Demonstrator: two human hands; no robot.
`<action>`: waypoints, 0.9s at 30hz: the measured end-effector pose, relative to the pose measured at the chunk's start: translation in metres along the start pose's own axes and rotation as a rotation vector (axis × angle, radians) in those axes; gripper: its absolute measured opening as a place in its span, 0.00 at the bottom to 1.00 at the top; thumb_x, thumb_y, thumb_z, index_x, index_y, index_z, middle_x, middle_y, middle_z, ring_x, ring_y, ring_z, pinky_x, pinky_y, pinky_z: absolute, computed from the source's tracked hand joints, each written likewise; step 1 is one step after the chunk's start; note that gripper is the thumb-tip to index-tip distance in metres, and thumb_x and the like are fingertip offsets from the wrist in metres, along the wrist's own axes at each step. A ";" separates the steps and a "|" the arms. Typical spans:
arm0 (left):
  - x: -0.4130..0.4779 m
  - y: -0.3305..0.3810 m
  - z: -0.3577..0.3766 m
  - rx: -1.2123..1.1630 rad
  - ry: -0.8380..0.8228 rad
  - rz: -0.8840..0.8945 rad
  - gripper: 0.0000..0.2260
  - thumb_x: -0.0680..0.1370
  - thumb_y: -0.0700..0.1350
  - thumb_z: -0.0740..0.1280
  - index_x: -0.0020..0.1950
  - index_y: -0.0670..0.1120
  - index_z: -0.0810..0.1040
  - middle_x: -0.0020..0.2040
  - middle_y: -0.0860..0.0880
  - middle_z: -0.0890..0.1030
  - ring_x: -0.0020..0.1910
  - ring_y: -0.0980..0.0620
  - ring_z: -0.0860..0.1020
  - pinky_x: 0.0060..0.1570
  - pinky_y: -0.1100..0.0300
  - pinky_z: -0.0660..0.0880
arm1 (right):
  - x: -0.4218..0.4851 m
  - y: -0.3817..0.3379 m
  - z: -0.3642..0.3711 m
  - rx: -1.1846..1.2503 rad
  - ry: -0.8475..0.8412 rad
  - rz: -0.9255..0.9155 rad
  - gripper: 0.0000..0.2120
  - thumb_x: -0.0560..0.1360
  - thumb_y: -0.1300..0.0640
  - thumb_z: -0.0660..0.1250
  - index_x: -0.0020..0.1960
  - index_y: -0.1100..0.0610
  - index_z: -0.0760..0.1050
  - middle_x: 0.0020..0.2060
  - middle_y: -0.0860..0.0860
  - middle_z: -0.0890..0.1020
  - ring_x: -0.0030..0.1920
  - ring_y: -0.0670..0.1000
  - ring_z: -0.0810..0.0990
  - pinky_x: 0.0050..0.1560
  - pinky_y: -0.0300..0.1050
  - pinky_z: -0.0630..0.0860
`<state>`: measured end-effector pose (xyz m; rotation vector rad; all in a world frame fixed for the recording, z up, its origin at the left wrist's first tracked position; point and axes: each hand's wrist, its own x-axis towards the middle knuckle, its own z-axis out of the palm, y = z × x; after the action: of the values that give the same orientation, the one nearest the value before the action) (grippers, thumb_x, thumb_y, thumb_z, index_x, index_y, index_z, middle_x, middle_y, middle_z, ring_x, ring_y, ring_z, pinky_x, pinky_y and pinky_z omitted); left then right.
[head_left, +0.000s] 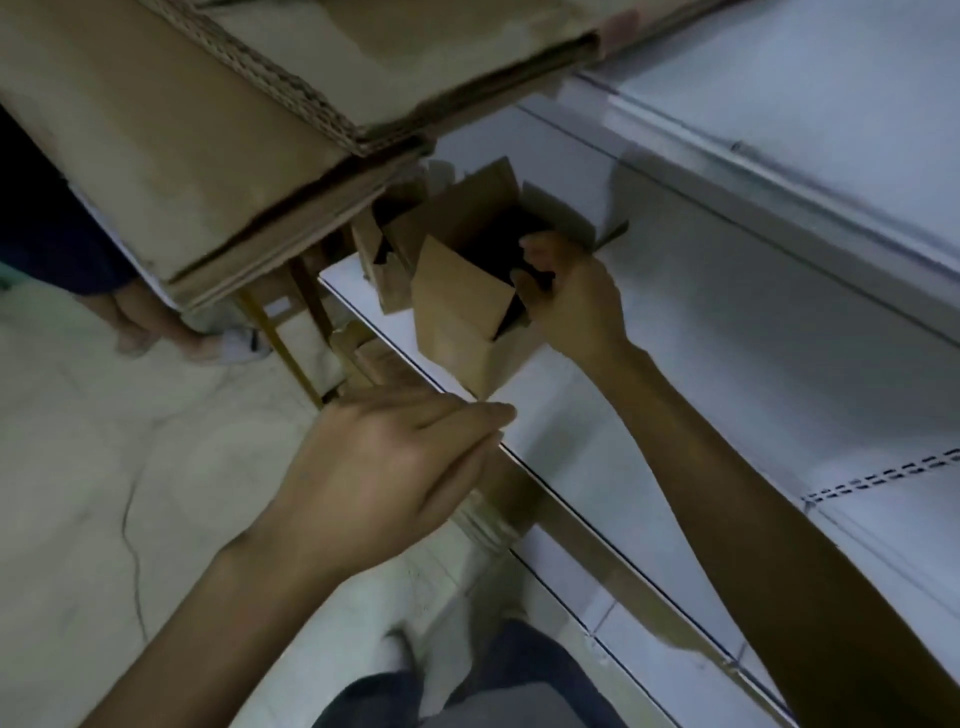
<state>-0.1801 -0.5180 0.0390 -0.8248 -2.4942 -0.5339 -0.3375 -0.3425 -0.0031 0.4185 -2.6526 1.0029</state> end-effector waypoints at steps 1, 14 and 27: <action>-0.005 0.002 0.003 -0.003 -0.026 -0.054 0.11 0.79 0.45 0.63 0.55 0.46 0.83 0.44 0.51 0.85 0.38 0.51 0.82 0.34 0.58 0.77 | 0.015 0.002 0.006 0.020 -0.034 0.011 0.17 0.77 0.53 0.66 0.63 0.58 0.73 0.56 0.54 0.81 0.57 0.54 0.79 0.56 0.52 0.77; -0.035 0.050 0.041 -0.033 -0.193 -0.486 0.13 0.79 0.51 0.59 0.57 0.52 0.81 0.47 0.55 0.84 0.40 0.55 0.83 0.34 0.58 0.79 | -0.007 0.080 0.052 0.245 -0.342 0.438 0.16 0.77 0.54 0.65 0.56 0.67 0.74 0.50 0.59 0.79 0.53 0.57 0.77 0.49 0.47 0.72; -0.098 0.084 0.043 -0.201 -0.078 -0.536 0.33 0.76 0.46 0.68 0.75 0.55 0.54 0.74 0.49 0.64 0.64 0.55 0.67 0.52 0.57 0.72 | -0.182 0.004 -0.091 0.260 -0.183 0.363 0.06 0.78 0.62 0.63 0.42 0.59 0.70 0.37 0.50 0.77 0.37 0.47 0.76 0.40 0.41 0.73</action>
<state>-0.0695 -0.4787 -0.0298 -0.2292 -2.7646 -0.9582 -0.1574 -0.2472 -0.0035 0.0789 -2.8330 1.4936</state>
